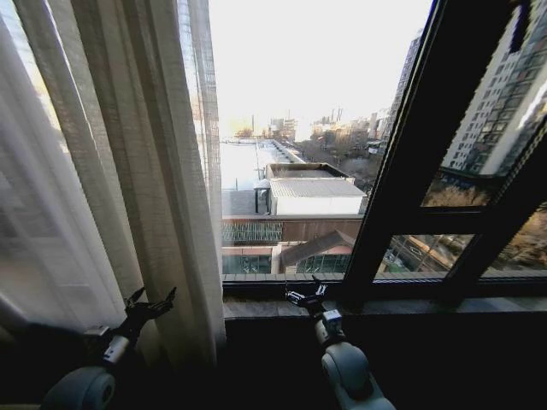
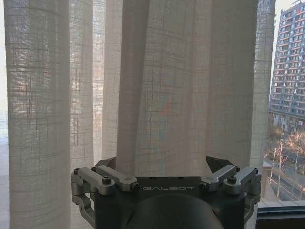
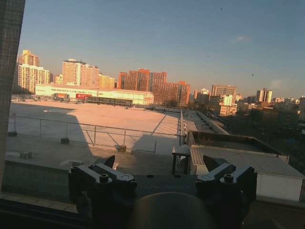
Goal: Open the curtains by pulling them apart, changing their state from closed to fully open.
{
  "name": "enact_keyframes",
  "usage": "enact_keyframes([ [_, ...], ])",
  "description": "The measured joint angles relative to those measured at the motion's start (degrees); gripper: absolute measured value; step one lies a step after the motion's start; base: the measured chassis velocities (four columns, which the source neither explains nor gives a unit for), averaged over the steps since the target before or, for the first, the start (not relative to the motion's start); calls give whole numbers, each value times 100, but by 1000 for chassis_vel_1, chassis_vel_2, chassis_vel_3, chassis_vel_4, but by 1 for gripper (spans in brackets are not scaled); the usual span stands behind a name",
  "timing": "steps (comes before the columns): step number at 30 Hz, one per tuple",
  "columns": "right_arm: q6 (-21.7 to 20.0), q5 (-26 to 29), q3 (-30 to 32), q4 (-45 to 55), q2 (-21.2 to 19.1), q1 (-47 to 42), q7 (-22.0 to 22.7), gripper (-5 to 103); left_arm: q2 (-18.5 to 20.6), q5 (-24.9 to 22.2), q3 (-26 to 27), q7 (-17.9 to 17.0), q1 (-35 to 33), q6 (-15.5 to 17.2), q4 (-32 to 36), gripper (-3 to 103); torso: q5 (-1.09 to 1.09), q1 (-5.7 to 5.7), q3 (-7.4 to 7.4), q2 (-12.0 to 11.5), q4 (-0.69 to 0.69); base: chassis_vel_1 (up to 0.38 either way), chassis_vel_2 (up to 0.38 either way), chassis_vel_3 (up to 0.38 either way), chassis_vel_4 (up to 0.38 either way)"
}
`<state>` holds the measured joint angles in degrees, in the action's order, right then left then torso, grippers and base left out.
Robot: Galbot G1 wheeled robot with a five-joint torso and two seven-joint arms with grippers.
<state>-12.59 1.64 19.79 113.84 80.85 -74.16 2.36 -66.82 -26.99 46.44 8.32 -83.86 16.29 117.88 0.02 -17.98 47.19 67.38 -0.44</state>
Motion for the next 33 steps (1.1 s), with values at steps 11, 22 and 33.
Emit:
enact_keyframes([
  [11,-299,342,617,-273,-179,398,358,100,212,5,-636,-191,788,11,-472,100,0,0,0,0,0,0,0,0,0],
  [22,-401,989,1254,-613,-740,561,305,100,226,27,-1139,-243,1466,24,-928,100,1,-1,1,0,0,0,0,0,0],
  [33,-393,1045,1281,-583,-831,568,254,100,236,146,-1391,-481,2081,-96,-1430,76,0,-1,0,0,1,0,0,0,0],
])
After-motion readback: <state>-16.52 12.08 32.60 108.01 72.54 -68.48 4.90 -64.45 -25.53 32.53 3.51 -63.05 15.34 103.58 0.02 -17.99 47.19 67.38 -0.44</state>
